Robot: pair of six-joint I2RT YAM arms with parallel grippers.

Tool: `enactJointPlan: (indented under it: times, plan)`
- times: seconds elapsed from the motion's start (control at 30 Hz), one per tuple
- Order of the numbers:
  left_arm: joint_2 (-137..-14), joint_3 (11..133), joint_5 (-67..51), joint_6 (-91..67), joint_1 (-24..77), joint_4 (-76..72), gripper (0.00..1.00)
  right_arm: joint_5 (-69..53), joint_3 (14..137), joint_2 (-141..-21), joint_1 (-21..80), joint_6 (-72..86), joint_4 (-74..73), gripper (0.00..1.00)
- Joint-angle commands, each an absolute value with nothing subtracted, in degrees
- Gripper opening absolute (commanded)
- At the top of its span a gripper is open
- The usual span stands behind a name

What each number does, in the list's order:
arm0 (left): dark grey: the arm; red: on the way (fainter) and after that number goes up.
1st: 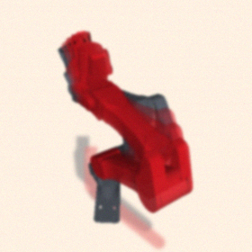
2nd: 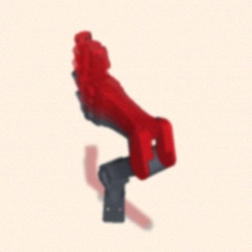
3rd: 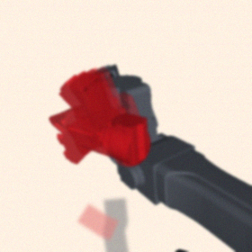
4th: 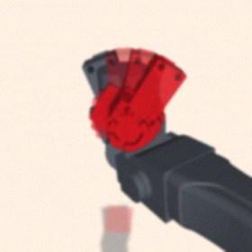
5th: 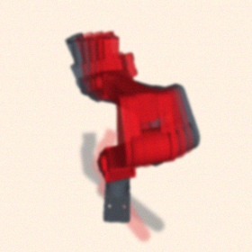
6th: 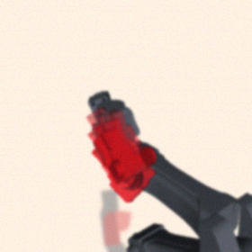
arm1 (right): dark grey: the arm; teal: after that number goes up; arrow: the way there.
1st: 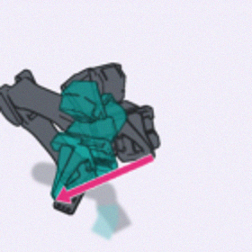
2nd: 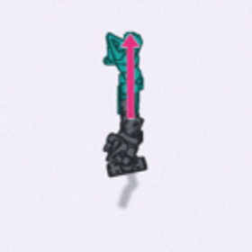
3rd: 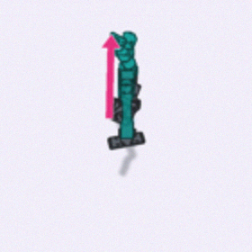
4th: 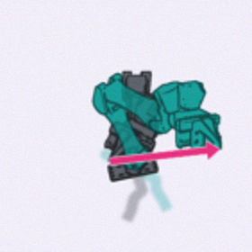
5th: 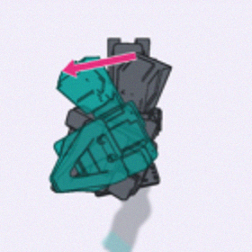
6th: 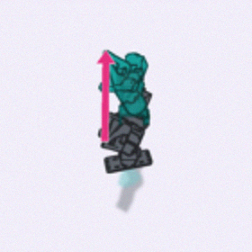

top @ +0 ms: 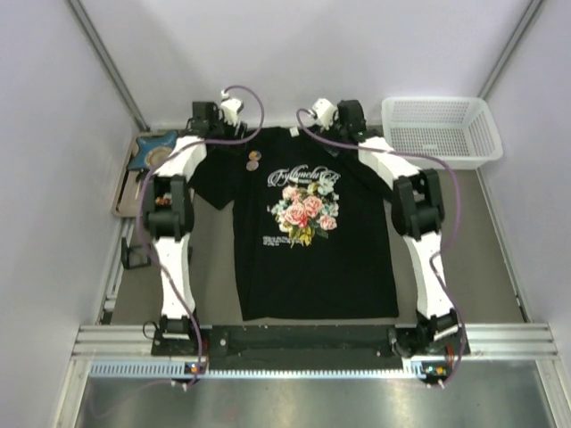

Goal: Pin the brooch onto the clothing
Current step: Flatten out the clothes at the center of the board.

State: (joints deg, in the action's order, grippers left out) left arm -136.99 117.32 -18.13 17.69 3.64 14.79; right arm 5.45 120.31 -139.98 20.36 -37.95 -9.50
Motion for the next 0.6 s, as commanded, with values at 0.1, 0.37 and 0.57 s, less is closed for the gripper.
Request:
enactJointPlan:
  times: [0.1,0.37,0.57]
  plan:
    - [-98.56,87.4,-45.33,46.57,1.23,48.99,0.73,-19.5,100.52,-106.55,22.85,-41.83,-42.86,0.99]
    - [-70.69,53.29,-45.36,80.58,11.4,77.7,0.54,-28.65,68.41,-84.75,22.85,-46.84,-60.2,0.81]
    - [-59.59,42.99,-42.37,77.01,23.96,70.68,0.45,-26.81,57.31,-81.47,23.03,-44.04,-60.56,0.62]
